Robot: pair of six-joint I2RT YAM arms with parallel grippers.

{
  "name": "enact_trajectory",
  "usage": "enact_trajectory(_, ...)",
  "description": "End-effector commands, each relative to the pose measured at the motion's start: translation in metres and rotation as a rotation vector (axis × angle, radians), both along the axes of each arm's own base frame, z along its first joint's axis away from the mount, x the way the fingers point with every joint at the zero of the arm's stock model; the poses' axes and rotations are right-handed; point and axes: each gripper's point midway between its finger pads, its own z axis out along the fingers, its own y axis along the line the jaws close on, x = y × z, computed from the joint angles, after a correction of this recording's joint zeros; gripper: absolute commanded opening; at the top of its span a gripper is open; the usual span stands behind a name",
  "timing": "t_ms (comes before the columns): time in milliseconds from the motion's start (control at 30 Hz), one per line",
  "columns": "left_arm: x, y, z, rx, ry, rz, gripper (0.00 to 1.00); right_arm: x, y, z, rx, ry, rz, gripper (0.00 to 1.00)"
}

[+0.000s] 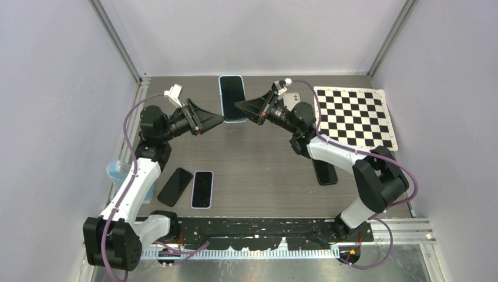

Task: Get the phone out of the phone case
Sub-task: Remove the phone case from the phone.

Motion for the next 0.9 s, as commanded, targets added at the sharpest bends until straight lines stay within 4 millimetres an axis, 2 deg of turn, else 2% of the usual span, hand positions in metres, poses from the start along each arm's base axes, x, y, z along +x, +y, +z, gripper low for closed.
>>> enact_trajectory(0, 0.012, 0.001, 0.01, -0.027, -0.025, 0.031, 0.48, -0.022, -0.002, 0.046, 0.12, -0.14, 0.06, 0.01)
enact_trajectory(133, 0.021, 0.0, 0.01, -0.042, -0.017, 0.04, 0.53, -0.021, 0.007, 0.034, 0.082, -0.12, 0.068, 0.01)
enact_trajectory(233, 0.026, 0.0, 0.008, -0.03, -0.025, 0.039, 0.48, -0.018, 0.01, 0.026, 0.06, -0.103, 0.06, 0.01)
enact_trajectory(300, 0.029, -0.001, 0.006, -0.017, -0.029, 0.036, 0.3, -0.017, 0.01, 0.024, 0.05, -0.103, 0.055, 0.01)
enact_trajectory(333, 0.03, -0.001, 0.005, -0.008, -0.028, 0.036, 0.17, -0.016, 0.011, 0.022, 0.039, -0.1, 0.051, 0.01)
enact_trajectory(400, 0.035, 0.0, 0.002, 0.011, -0.03, 0.051, 0.0, -0.016, 0.01, 0.019, 0.028, -0.097, 0.047, 0.01)
enact_trajectory(500, 0.045, 0.006, -0.004, 0.056, -0.035, 0.104, 0.0, -0.016, 0.006, 0.015, 0.018, -0.09, 0.04, 0.01)
enact_trajectory(667, 0.072, 0.024, -0.033, 0.176, 0.04, 0.258, 0.0, -0.022, -0.009, -0.001, -0.014, -0.053, 0.026, 0.01)
enact_trajectory(733, 0.084, 0.033, -0.045, 0.219, 0.064, 0.319, 0.0, -0.029, -0.016, -0.002, -0.026, -0.046, 0.024, 0.01)
enact_trajectory(867, 0.108, 0.039, -0.059, 0.292, 0.047, 0.359, 0.0, -0.046, -0.028, 0.007, -0.016, -0.049, 0.036, 0.01)
